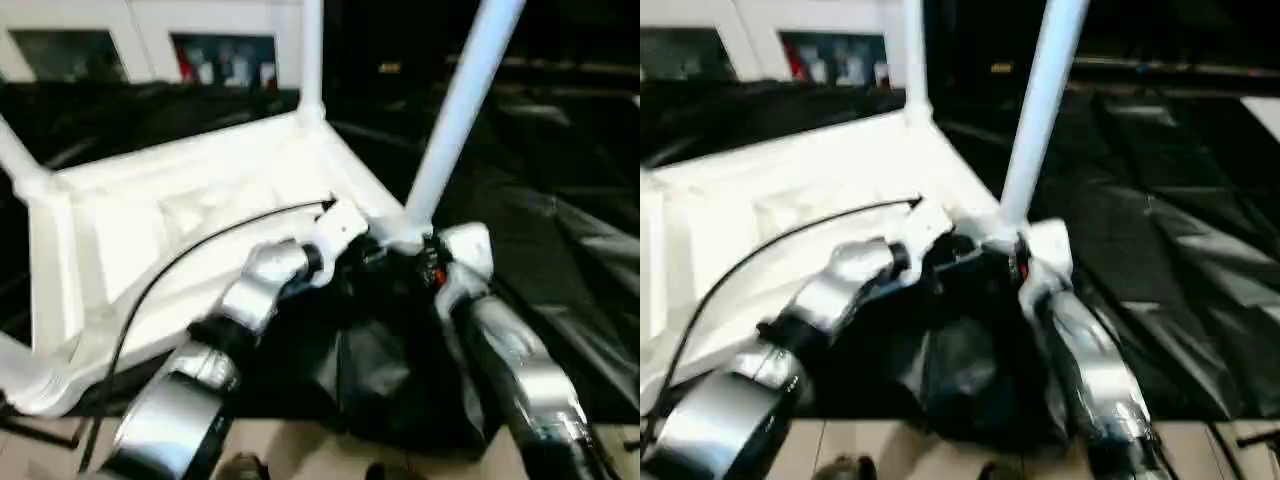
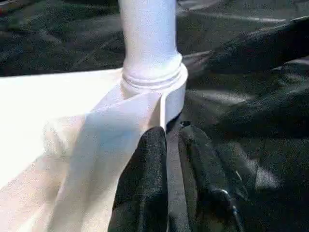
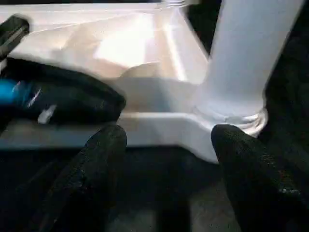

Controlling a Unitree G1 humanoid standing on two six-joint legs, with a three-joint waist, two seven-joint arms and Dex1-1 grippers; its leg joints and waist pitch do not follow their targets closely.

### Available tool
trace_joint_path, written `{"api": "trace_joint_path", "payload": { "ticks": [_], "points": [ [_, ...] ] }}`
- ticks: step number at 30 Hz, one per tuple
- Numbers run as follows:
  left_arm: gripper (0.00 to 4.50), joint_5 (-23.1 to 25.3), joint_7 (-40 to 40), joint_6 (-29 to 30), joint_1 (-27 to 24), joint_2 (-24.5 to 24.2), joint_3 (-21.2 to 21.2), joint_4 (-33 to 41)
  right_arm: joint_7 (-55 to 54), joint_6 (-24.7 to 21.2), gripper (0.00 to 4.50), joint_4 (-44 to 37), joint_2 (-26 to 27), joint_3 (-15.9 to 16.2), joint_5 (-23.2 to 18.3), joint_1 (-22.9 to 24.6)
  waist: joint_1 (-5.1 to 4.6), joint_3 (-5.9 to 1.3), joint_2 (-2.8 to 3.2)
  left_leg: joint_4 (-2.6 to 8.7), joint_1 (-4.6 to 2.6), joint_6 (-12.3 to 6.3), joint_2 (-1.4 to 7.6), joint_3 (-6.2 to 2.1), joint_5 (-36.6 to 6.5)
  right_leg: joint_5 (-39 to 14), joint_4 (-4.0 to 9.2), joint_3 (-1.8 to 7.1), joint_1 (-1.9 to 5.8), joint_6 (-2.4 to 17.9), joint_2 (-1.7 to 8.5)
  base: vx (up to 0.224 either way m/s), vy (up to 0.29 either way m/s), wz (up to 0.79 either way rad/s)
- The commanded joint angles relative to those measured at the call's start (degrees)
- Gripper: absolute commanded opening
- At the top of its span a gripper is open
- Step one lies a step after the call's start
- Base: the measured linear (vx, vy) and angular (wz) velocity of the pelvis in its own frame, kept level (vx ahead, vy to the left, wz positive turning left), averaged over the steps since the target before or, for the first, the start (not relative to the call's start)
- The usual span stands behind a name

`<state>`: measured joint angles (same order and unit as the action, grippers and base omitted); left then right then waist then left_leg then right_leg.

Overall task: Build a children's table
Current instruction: Rotate leg to tighten

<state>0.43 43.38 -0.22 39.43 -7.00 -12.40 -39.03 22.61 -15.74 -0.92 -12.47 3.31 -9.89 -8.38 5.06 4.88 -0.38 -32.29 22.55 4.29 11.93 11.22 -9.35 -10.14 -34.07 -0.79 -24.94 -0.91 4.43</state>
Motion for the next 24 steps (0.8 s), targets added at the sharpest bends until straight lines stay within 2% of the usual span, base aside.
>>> {"api": "trace_joint_path", "payload": {
  "ticks": [1, 2, 3, 4, 5, 6, 7, 8, 9, 10, 11, 12, 14, 15, 16, 17, 18, 19, 20, 21, 22, 23, 24],
  "points": [
    [0.97, -2.36, 1.94, 3.56, -3.1, -1.87, 1.41, 7.86, 1.85, -0.94, 3.13, -3.1, -0.43, 1.68, -1.04, 0.54, 0.09, -3.97, -0.56, 2.96, -0.93, -5.44, 0.99, -0.27, -8.91, 0.28, 2.76, 1.07, 3.75, 13.81, 2.34, 0.0, 0.0, 0.0],
    [1.01, -2.36, 1.94, 3.56, -3.1, -1.87, 1.41, 7.86, 1.85, -0.94, 3.13, -3.1, -0.43, 1.68, -1.04, 0.54, 0.09, -3.97, -0.56, 2.96, -0.93, -5.44, 0.99, -0.27, -8.91, 0.28, 2.76, 1.07, 3.75, 13.81, 2.34, 0.0, 0.0, 0.0],
    [1.11, -3.96, 3.48, 6.25, -6.15, -3.94, 2.16, 13.34, 1.85, -1.24, 3.13, -3.04, 0.09, 1.83, -1.27, 0.27, 0.01, -3.94, -0.65, 2.99, -1.15, -4.9, 1.01, -0.13, -10.17, -2.28, 2.92, 1.12, 3.53, 13.68, 2.31, 0.0, 0.0, 0.0],
    [1.11, -4.28, 3.83, 6.94, -7.02, -4.56, 2.32, 14.82, 1.8, -1.2, 3.13, -2.8, 0.28, 1.82, -1.25, 0.1, -0.12, -3.7, -0.52, 3.24, -0.95, -4.19, 0.99, -0.18, -11.37, -5.56, 3.27, 1.15, 3.39, 12.98, 2.28, 0.0, 0.0, 0.0],
    [1.34, -5.34, 4.93, 9.06, -9.68, -6.47, 2.82, 19.32, 1.67, -1.08, 3.13, -2.07, 0.83, 1.84, -1.16, -0.41, 0.07, -3.88, -0.56, 3.22, -1.37, -3.35, 1.19, -0.22, -12.26, -7.55, 3.19, 1.25, 3.22, 12.37, 2.45, 0.0, 0.0, 0.0],
    [1.34, -7.11, 6.45, 11.95, -13.18, -8.94, 3.48, 25.08, 1.7, -0.95, 3.13, -1.06, 1.41, 2.07, -0.98, -1.07, 0.09, -3.89, -0.76, 3.37, -1.15, -3.17, 1.15, -0.27, -12.07, -8.04, 3.23, 1.21, 3.31, 12.11, 2.4, 0.0, 0.0, 0.0],
    [1.41, -8.85, 7.69, 15.22, -16.74, -11.34, 4.27, 30.97, 1.82, -1.07, 3.13, -0.4, 1.77, 2.47, -0.84, -1.63, -0.17, -3.83, -0.65, 3.63, -0.74, -2.5, 1.16, -0.47, -11.46, -7.91, 2.98, 1.16, 3.53, 11.79, 2.46, 0.0, 0.0, 0.0],
    [1.45, -10.54, 8.68, 18.03, -20.03, -13.49, 5.0, 36.16, 2.26, -1.11, 3.13, 0.35, 2.05, 2.9, -0.89, -2.21, -0.23, -3.92, -0.22, 3.56, -1.32, -2.02, 1.23, -0.31, -11.37, -6.84, 2.94, 1.17, 3.02, 11.86, 2.09, 0.0, 0.0, 0.0],
    [1.52, -10.54, 8.68, 18.03, -20.03, -13.49, 5.0, 36.16, 2.26, -1.11, 3.13, 0.35, 2.05, 2.9, -0.89, -2.21, -0.34, -3.86, -0.15, 3.45, -1.38, -1.94, 1.09, -0.16, -11.03, -5.46, 2.87, 1.18, 2.93, 11.99, 1.8, 0.0, 0.0, 0.0],
    [1.75, -12.81, 9.65, 21.51, -23.79, -15.9, 5.93, 42.02, 2.64, -1.13, 3.13, 1.45, 2.35, 3.27, -0.9, -3.22, 0.03, -3.82, -0.19, 3.29, -1.71, -1.88, 0.98, 0.01, -10.99, -5.02, 2.91, 1.22, 2.68, 11.74, 1.6, 0.0, 0.0, 0.0],
    [1.83, -12.81, 9.65, 21.51, -23.79, -15.9, 5.93, 42.02, 2.64, -1.13, 3.13, 1.45, 2.35, 3.27, -0.9, -3.22, 0.08, -4.03, -0.07, 3.29, -1.71, -1.55, 1.16, -0.16, -10.82, -4.16, 2.44, 1.16, 2.9, 12.2, 1.89, 0.0, 0.0, 0.0],
    [1.83, -14.93, 10.89, 24.43, -27.51, -18.58, 6.68, 47.36, 2.72, -0.91, 3.13, 3.25, 2.92, 3.26, -0.95, -4.87, -0.01, -3.68, -0.33, 3.56, -1.3, -1.75, 1.03, -0.12, -10.78, -4.67, 2.73, 1.18, 2.94, 11.92, 1.74, 0.0, 0.0, 0.0],
    [2.04, -16.41, 11.71, 28.76, -33.22, -22.34, 8.57, 54.72, 2.24, -0.13, 3.13, 7.21, 4.1, 2.6, -1.28, -8.41, -0.02, -3.58, -0.06, 3.57, -1.49, -1.19, 1.04, -0.19, -11.73, -5.6, 2.56, 1.17, 2.74, 11.84, 1.78, 0.0, 0.0, 0.0],
    [2.04, -16.41, 11.71, 28.76, -33.22, -22.34, 8.57, 54.72, 2.24, -0.13, 3.13, 7.21, 4.1, 2.6, -1.28, -8.41, -0.16, -3.53, -0.08, 3.63, -1.5, -1.03, 1.03, -0.13, -12.2, -6.27, 2.64, 1.17, 2.74, 11.68, 1.72, 0.0, 0.0, 0.0],
    [2.28, -16.38, 11.62, 29.83, -34.5, -23.11, 9.11, 56.32, 2.02, 0.15, 3.13, 8.26, 4.35, 2.38, -1.3, -9.32, -0.2, -3.42, -0.11, 3.64, -1.56, -0.66, 0.9, -0.07, -12.83, -7.73, 2.79, 1.26, 2.7, 10.94, 1.63, 0.0, 0.0, 0.0],
    [2.31, -14.38, 10.88, 31.2, -37.79, -25.46, 10.73, 58.12, 0.48, 1.63, 3.13, 12.98, 4.89, 1.47, -0.37, -12.74, 0.08, -3.36, -0.06, 3.55, -1.93, -0.4, 0.83, 0.11, -13.41, -8.86, 3.09, 1.38, 2.33, 10.11, 1.46, 0.0, 0.0, 0.0],
    [2.32, -14.38, 10.88, 31.2, -37.79, -25.46, 10.73, 58.12, 0.48, 1.63, 3.13, 12.98, 4.89, 1.47, -0.37, -12.74, 0.01, -3.48, -0.21, 3.45, -1.92, -0.25, 0.87, 0.07, -13.28, -8.45, 2.89, 1.4, 2.37, 10.26, 1.64, 0.0, 0.0, 0.0],
    [2.32, -13.93, 10.69, 32.04, -39.13, -26.67, 11.22, 58.97, -0.2, 2.19, 3.13, 14.93, 5.05, 1.04, 0.01, -14.1, -0.14, -3.36, -0.29, 3.74, -1.27, 0.13, 0.6, -0.18, -13.0, -9.65, 2.85, 1.29, 2.88, 9.48, 1.64, 0.0, 0.0, 0.0],
    [2.54, -13.93, 10.69, 32.04, -39.13, -26.67, 11.22, 58.97, -0.2, 2.19, 3.13, 14.93, 5.05, 1.04, 0.01, -14.1, -0.14, -3.34, -0.23, 3.64, -1.62, 0.38, 0.61, -0.09, -13.42, -10.16, 2.97, 1.41, 2.54, 8.86, 1.53, 0.0, 0.0, 0.0],
    [2.54, -13.36, 10.81, 32.47, -40.92, -28.02, 11.81, 59.86, -1.11, 2.59, 3.13, 17.61, 5.16, 0.29, 0.22, -15.93, 0.14, -3.41, -0.29, 3.49, -1.98, 0.51, 0.63, 0.05, -13.63, -10.28, 3.07, 1.49, 2.3, 8.44, 1.48, 0.0, 0.0, 0.0],
    [2.73, -13.49, 10.44, 33.84, -42.67, -29.11, 12.56, 61.34, -2.29, 3.1, 3.13, 20.57, 4.97, -0.54, 0.51, -17.86, -0.02, -3.49, -0.31, 3.49, -1.71, 0.62, 0.55, -0.11, -13.09, -9.62, 2.76, 1.44, 2.54, 8.64, 1.53, 0.0, 0.0, 0.0],
    [2.73, -13.64, 10.11, 34.74, -43.72, -29.68, 13.06, 62.31, -3.03, 3.41, 3.13, 22.41, 4.82, -1.07, 0.68, -19.04, -0.13, -3.31, -0.43, 3.68, -1.34, 0.85, 0.47, -0.23, -13.32, -10.17, 2.74, 1.32, 2.65, 8.65, 1.51, 0.0, 0.0, 0.0],
    [2.82, -13.64, 10.11, 34.74, -43.72, -29.68, 13.06, 62.31, -3.03, 3.41, 3.13, 22.41, 4.82, -1.07, 0.68, -19.04, -0.16, -3.33, -0.4, 3.58, -1.54, 1.0, 0.5, -0.17, -14.0, -10.79, 2.73, 1.36, 2.46, 8.63, 1.52, 0.0, 0.0, 0.0]
  ]
}}
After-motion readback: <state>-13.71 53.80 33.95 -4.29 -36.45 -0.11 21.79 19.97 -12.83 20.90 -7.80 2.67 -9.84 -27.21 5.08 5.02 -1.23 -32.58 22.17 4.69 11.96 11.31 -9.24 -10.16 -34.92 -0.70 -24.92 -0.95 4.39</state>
